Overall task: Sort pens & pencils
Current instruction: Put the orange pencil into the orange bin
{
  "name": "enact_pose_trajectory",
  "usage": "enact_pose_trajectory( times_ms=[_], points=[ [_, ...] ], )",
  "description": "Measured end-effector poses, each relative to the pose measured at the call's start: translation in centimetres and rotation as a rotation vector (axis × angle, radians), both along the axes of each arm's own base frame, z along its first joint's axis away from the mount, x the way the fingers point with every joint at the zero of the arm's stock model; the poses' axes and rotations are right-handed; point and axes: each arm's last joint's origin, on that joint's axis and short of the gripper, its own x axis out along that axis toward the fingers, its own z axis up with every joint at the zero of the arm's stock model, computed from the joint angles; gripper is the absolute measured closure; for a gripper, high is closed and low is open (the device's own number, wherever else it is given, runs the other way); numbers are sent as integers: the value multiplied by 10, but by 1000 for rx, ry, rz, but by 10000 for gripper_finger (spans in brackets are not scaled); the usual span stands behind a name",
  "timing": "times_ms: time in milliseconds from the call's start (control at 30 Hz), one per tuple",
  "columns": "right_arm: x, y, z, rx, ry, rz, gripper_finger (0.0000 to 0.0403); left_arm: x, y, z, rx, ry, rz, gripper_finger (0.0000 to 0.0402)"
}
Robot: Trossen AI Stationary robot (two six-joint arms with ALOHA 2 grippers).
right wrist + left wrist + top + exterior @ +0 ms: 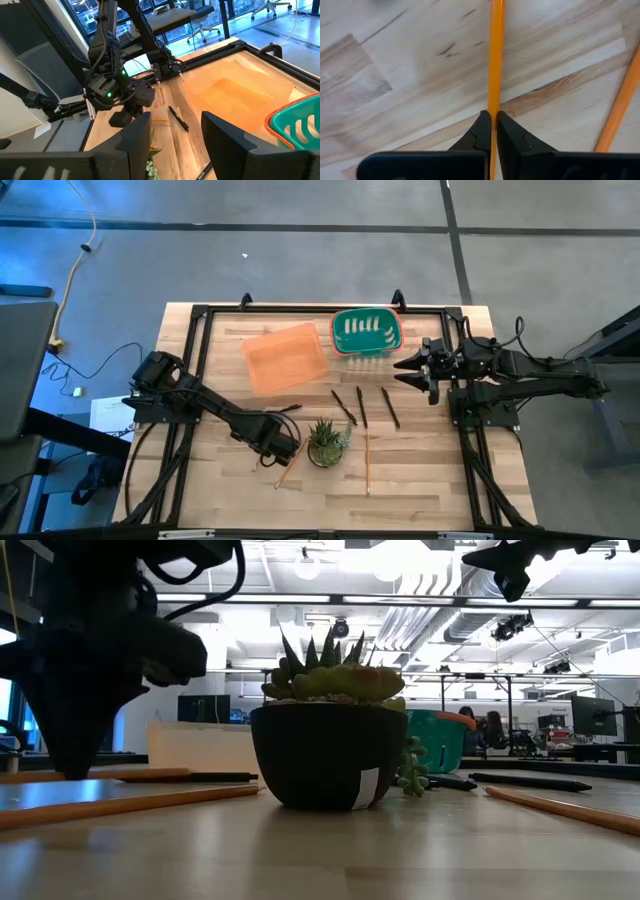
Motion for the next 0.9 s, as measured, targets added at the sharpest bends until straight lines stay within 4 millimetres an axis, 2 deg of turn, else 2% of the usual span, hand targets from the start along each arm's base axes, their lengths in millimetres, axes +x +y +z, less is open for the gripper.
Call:
enact_pose_trajectory(
  times_ms=[367,900],
  points=[
    [0,0,0,0,0,0,238,9,-2,22,28,-2,-31,401],
    [0,0,0,17,0,-3,238,20,3,81,170,15,-135,401]
  ],
)
